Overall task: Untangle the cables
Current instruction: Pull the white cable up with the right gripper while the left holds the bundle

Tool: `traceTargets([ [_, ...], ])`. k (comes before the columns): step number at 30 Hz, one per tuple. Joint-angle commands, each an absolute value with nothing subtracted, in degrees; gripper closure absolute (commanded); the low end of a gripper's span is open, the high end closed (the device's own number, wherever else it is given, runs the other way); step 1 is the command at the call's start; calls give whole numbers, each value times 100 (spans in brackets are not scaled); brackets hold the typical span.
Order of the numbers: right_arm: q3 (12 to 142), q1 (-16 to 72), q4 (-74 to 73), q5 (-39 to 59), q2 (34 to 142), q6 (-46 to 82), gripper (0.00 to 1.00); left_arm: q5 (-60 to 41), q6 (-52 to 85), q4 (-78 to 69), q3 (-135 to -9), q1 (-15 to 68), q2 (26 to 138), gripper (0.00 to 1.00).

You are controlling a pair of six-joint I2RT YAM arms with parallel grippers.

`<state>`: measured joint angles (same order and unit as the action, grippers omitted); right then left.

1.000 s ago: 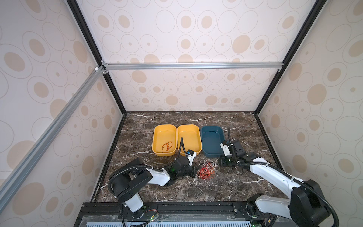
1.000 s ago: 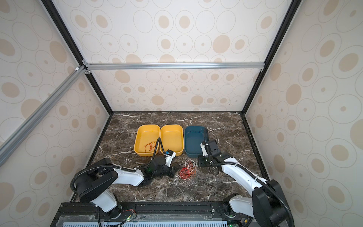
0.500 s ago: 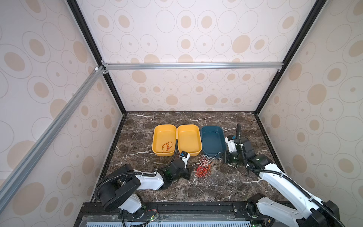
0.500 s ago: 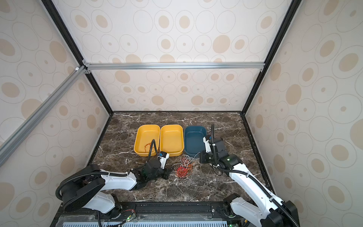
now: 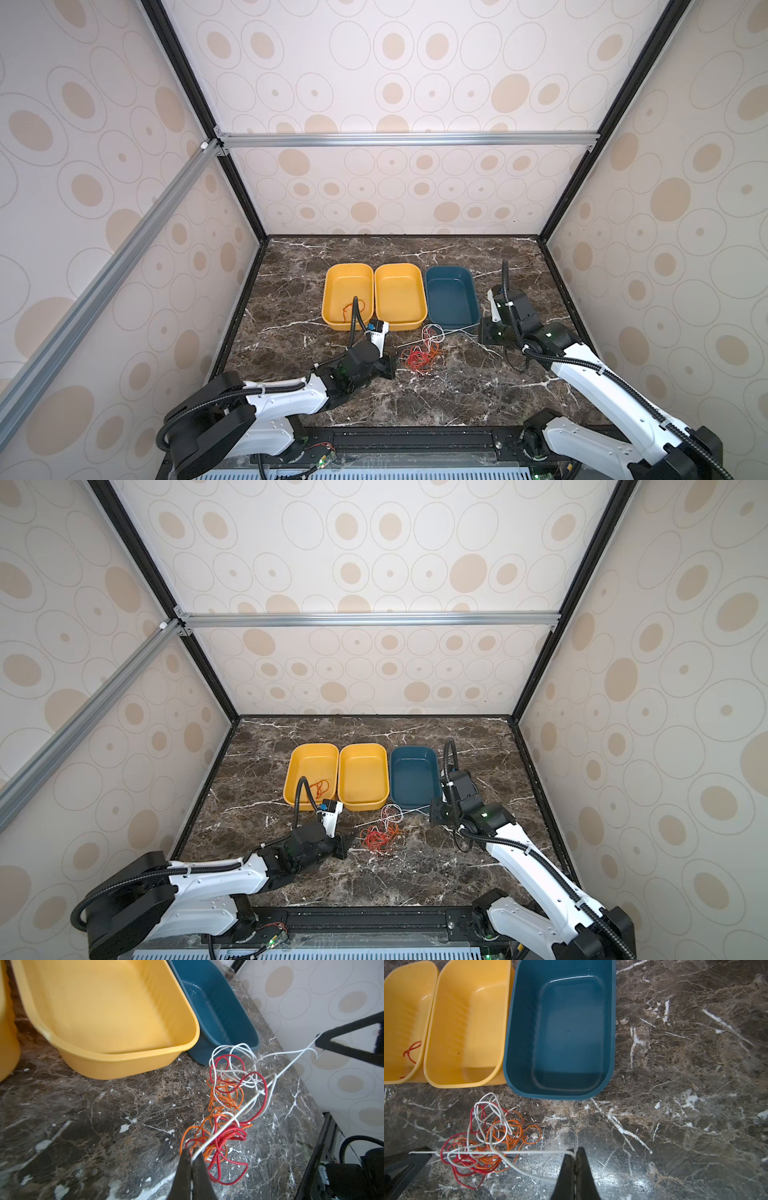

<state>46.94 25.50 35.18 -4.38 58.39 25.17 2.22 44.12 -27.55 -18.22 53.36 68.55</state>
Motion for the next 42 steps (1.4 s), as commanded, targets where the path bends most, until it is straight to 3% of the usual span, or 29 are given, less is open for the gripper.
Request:
traceTargets([
  [1,4993,2417,3568,-511,5987,2216,100,821,4552,-1857,-1487,5215,6595,100],
  [5,5021,2435,3041,1476,6245,1946,100,550,4277,-2037,-1493,5194,6419,91],
  [9,4972,2712,2506,2449,6405,1911,100,362,4074,-2152,-1614,5194,6428,82],
  [13,5055,3095,2157,2825,6660,1970,100,65,3830,-2267,-1810,5194,6557,52],
  [16,5119,3214,1918,3085,6778,2145,100,-183,3532,-2237,-2131,5194,6797,41],
  [29,5574,3240,1518,3927,6607,3036,99,-581,2936,-3505,-2965,5237,8167,35],
  [42,6538,3113,2079,3500,6300,3326,99,-281,3022,-3533,-2916,5245,8684,43],
])
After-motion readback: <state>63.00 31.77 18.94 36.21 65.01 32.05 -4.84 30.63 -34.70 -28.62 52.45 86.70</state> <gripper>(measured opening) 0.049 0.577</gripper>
